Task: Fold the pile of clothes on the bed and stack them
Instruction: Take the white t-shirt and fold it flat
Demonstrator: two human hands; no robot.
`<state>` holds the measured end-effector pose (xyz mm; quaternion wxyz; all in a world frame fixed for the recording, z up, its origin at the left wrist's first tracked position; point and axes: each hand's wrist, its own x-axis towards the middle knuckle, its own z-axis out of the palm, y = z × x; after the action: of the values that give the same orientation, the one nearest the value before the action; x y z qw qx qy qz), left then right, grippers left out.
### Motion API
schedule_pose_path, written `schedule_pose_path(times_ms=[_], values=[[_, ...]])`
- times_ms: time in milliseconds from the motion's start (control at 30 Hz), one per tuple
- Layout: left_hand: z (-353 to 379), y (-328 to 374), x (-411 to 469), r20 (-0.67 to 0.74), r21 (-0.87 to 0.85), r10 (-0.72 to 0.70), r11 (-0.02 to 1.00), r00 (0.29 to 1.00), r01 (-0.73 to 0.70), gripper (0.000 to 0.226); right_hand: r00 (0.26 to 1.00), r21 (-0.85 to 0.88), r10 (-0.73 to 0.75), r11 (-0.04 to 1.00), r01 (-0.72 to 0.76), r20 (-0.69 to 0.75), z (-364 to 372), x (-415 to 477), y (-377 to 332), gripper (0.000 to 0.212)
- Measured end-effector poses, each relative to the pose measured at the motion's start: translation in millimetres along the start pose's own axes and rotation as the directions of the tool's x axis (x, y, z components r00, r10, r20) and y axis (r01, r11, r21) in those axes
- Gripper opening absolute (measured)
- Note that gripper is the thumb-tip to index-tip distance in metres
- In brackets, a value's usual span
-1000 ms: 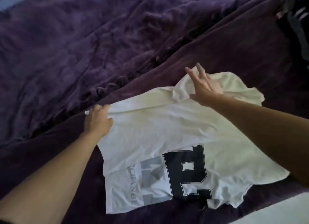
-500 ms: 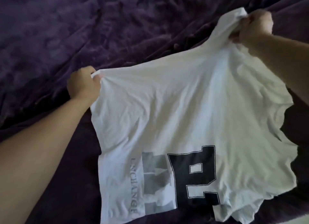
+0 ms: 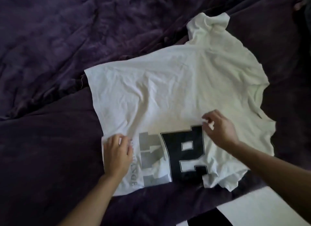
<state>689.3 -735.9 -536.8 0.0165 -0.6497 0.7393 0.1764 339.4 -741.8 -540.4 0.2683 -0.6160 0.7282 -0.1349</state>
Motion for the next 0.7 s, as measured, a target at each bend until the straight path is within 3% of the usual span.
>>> schedule_pose_path(times_ms=[133, 233, 300, 400, 467, 533, 633, 700], values=[[23, 27, -88, 0.236, 0.009, 0.089, 0.996, 0.968, -0.094, 0.019, 0.97, -0.111, -0.102, 0.985, 0.129, 0.222, 13, -108, 5, 0.01], [38, 38, -119, 0.358, 0.063, 0.09, 0.991, 0.929, -0.12, 0.04, 0.908, -0.258, -0.156, 0.927, 0.271, 0.39, 22, -157, 20, 0.031], [47, 35, -120, 0.342, 0.124, 0.042, 0.988, 0.939, -0.089, 0.05, 0.921, -0.342, -0.072, 0.915, 0.213, 0.382, 25, -167, 31, 0.05], [53, 27, -109, 0.275, 0.196, 0.032, 0.977, 0.961, -0.089, 0.048, 0.974, -0.338, -0.024, 0.936, 0.101, 0.225, 25, -164, 40, 0.029], [53, 23, -100, 0.238, 0.191, 0.063, 0.975, 0.969, -0.111, 0.038, 0.989, -0.187, 0.093, 0.98, -0.071, 0.111, 17, -146, 39, 0.019], [51, 18, -94, 0.185, 0.13, 0.06, 0.988, 0.981, -0.085, 0.026, 0.957, 0.061, 0.292, 0.955, -0.291, 0.005, 1, -116, 36, 0.021], [49, 10, -85, 0.038, 0.01, -0.016, 1.0, 0.999, 0.016, 0.018, 0.859, 0.431, 0.508, 0.789, -0.437, -0.059, -31, -67, 29, 0.023], [49, 3, -85, -0.068, -0.046, -0.074, 0.996, 0.995, 0.071, 0.018, 0.804, 0.555, 0.59, 0.695, -0.458, -0.076, -47, -52, 17, 0.025]])
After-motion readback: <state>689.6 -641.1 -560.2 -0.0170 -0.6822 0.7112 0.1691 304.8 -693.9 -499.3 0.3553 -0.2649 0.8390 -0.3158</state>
